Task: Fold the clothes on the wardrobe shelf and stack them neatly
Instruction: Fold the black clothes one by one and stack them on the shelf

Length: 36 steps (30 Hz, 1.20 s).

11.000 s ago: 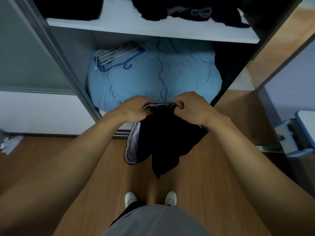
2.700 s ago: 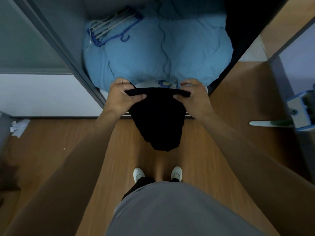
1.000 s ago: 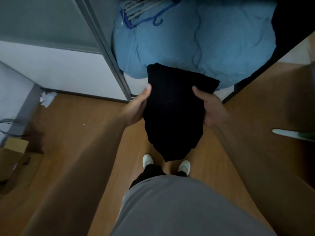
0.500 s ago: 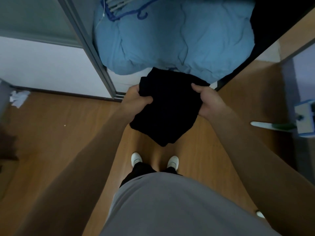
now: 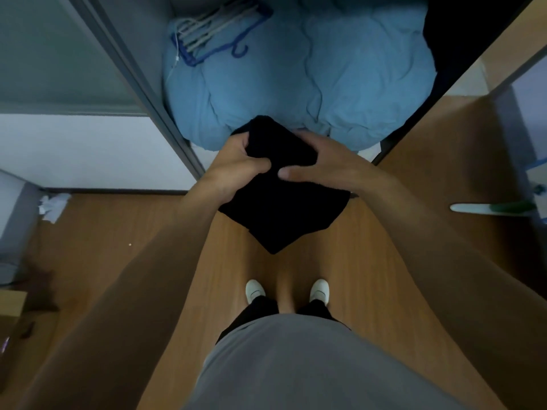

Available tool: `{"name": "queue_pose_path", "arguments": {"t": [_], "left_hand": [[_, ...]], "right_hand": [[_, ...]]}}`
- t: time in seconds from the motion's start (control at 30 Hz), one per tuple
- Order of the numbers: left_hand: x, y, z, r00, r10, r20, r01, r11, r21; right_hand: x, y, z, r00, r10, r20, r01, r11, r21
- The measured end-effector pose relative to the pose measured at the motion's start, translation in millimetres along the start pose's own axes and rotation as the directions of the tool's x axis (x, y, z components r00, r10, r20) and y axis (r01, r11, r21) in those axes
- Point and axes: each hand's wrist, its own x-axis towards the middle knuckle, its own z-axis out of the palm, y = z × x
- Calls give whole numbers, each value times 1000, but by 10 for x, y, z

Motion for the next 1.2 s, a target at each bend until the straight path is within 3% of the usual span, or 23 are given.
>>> {"name": "queue_pose_path", "arguments": {"t": [0.1,0.23,0.33,0.4,0.43,0.47,0.5,0.53,0.6,0.7,0.77,0.83,0.9,0.97,1.07,1.13,1.2], "left_hand": [[36,79,-101,999,44,2,-44,998,42],[71,85,-269,993,118,-30,-112,982,155],[101,-33,-437,929,207,-308,-137,963,233],[76,-153,-650,873,50,-485,-3,995,98],[62,-214,-764,898,-137,-418,128,991,-51],[45,-273,-867,917,-344,-202,302,929,-212],[17,-325,-966,884,-462,74,460,831,-313],[3,-380,-1048,831,-469,299,554,742,-378],[24,-435,-1159,780,-364,509,616,588,-523],[125,-318,-1221,833,-251,493,552,424,-718],[174,-185,-1206,866,-311,391,497,449,-742],[216,-108,-1198,877,-398,269,462,543,-702],[274,-44,-1214,881,-447,155,424,601,-678],[341,53,-1268,896,-432,104,378,620,-688],[463,256,-1376,931,-359,68,294,624,-724],[538,402,-1443,952,-306,30,225,624,-748],[629,563,-1533,967,-255,-4,165,638,-752]], "right_hand": [[129,-132,87,995,44,84,-32,990,-139],[262,-124,222,1000,27,7,-27,998,-63],[373,-227,240,995,-3,-102,-11,990,-140],[463,-331,226,984,-38,-171,-9,965,-263],[492,-402,210,978,-51,-201,-19,942,-336],[527,-466,189,971,-75,-228,-25,913,-406],[556,-545,176,965,-110,-236,-19,874,-486],[582,-629,174,963,-158,-217,9,826,-563],[626,-804,177,970,-217,-114,86,739,-669],[646,-976,241,951,-278,137,281,586,-760],[637,-1066,320,923,-297,243,370,523,-768],[643,-1105,348,906,-343,248,403,522,-752],[624,-1128,306,896,-392,208,421,600,-681],[600,-1092,235,899,-415,143,430,768,-474],[578,-963,258,907,-355,-225,351,934,-60],[615,-843,386,896,-110,-430,242,933,267],[740,-719,449,914,189,-359,112,732,672]]}}
